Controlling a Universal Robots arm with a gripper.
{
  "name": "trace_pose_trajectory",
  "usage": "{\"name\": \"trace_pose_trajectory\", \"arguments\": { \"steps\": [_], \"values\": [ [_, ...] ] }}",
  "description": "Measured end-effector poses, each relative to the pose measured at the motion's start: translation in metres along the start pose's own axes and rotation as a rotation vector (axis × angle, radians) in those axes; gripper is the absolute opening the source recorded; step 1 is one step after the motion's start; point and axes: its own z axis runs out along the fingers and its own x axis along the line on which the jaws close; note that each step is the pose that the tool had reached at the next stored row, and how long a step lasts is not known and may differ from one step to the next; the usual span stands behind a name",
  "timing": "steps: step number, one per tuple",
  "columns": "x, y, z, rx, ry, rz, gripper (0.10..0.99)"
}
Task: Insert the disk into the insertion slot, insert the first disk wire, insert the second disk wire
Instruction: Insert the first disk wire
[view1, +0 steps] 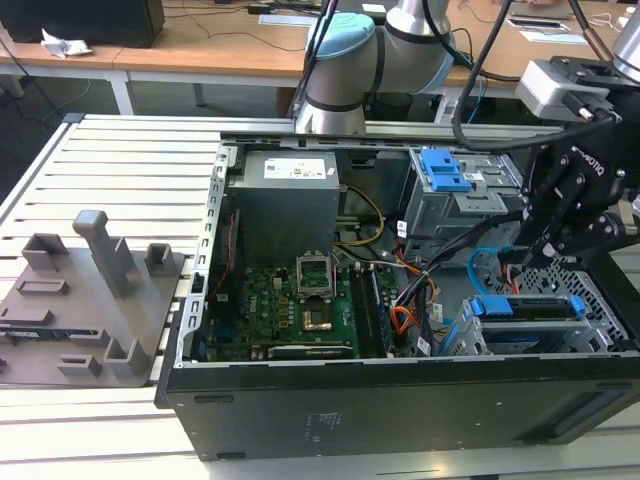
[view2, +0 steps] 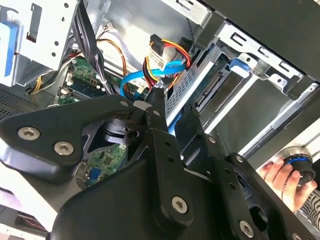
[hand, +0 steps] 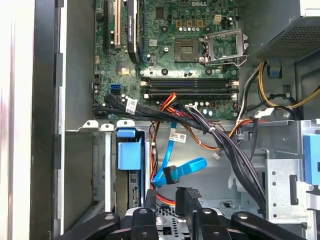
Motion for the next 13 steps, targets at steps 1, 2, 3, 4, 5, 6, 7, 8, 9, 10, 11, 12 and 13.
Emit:
{"name": "trace_pose_trajectory", "arguments": {
  "steps": [1,2,3,4,5,6,7,8,9,10,11,12,13],
  "values": [
    [0.0,-0.0001,0.0013,0.0,0.0,0.0,0.361],
    [0.0,-0.0002,0.0025,0.0,0.0,0.0,0.361],
    [-0.0001,-0.0003,0.0044,0.0,0.0001,0.0,0.361],
    [-0.0001,-0.0004,0.0055,0.0,0.0,0.0,0.361],
    [-0.0002,-0.0004,0.0063,0.0,0.0002,0.0,0.361],
    [-0.0011,-0.0004,0.0066,0.0,0.0,0.0,0.361],
    [-0.0022,-0.0003,0.0065,0.0,0.0,0.0,0.361],
    [-0.003,-0.0002,0.0051,0.001,0.0005,0.0,0.361],
    [-0.004,0.0002,0.0024,0.002,0.0007,0.0,0.361],
    [-0.0057,0.0004,0.0013,0.002,0.0017,0.0,0.361],
    [-0.0072,0.0006,0.0012,0.002,0.0021,0.0,0.361],
    [-0.0083,0.0006,0.0014,0.002,0.0022,0.0,0.361],
    [-0.0102,0.0005,0.0038,0.002,0.0021,0.0,0.361]
  ]
}}
